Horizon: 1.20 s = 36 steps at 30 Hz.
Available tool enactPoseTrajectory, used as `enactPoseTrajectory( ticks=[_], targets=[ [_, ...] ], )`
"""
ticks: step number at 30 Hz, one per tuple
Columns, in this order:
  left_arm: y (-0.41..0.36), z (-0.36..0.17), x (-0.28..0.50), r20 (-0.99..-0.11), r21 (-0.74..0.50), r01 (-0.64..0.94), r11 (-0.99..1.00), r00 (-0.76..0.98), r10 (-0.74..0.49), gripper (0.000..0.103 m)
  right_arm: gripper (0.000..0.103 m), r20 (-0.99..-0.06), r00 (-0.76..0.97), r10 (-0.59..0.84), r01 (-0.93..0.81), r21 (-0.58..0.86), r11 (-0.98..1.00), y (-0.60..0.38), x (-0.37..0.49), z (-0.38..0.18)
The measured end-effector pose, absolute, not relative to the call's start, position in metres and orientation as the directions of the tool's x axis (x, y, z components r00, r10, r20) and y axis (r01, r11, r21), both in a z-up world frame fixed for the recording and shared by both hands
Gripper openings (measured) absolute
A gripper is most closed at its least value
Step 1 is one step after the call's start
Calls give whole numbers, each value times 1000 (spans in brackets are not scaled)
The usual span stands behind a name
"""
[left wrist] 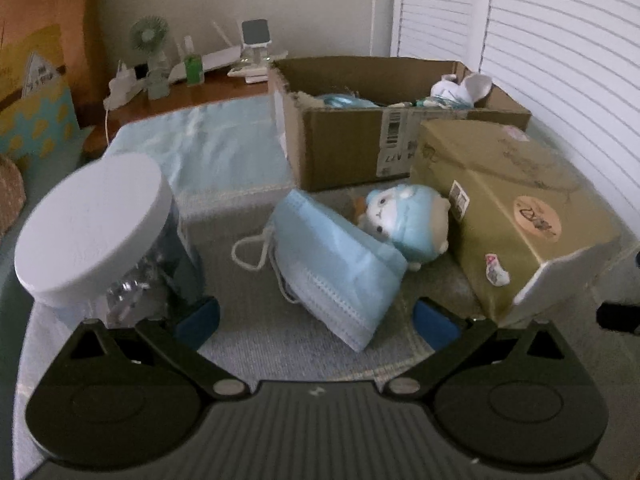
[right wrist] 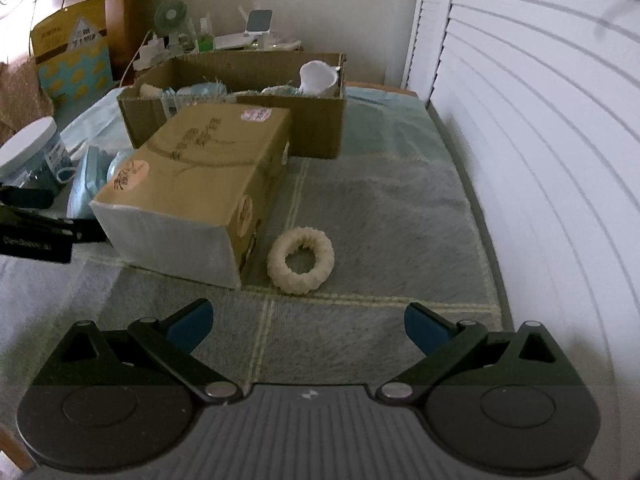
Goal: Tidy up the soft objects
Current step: 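Close the left tool on the blue face mask, then close the right tool on the cream fluffy ring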
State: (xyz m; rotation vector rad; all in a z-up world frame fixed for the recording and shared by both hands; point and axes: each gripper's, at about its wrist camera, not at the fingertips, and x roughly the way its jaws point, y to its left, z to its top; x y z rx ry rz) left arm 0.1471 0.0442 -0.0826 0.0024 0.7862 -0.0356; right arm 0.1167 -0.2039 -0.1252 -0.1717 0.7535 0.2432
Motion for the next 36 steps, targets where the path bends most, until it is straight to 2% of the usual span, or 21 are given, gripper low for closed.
enactPoseTrajectory(
  ticks=[4,13,15,19,21,23,25,26,36],
  targets=[
    [45,-84,145,-697,-20,22,1000,717,-30,103,103,-711,685,159,-288,-63,956,-201,121,-135],
    [42,-83,146,-685,-17,51,999,727,-49,100,103,-683,708,177,-294,-57,954,-205,117,-139],
    [41,-82,146,-681,-15,62,998,730,-56,96,103,-676,715,179,-294,-58,954,-205,116,-139],
    [41,-78,148,-669,-28,78,997,739,-76,72,103,-666,723,182,-293,-57,955,-206,114,-140],
    [42,-77,149,-667,-30,80,996,741,-80,68,103,-662,727,183,-292,-57,955,-206,113,-141],
    [43,-76,149,-663,-35,86,996,743,-88,54,103,-660,729,183,-291,-57,955,-206,113,-141],
    [44,-75,147,-666,-41,95,995,740,-99,53,103,-660,729,182,-290,-57,955,-205,113,-141],
    [45,-74,146,-666,-45,100,994,739,-104,47,103,-660,729,182,-290,-57,955,-205,113,-141],
    [44,-67,122,-703,-1,209,978,695,-150,47,103,-665,726,176,-287,-61,956,-204,115,-139]
  ],
)
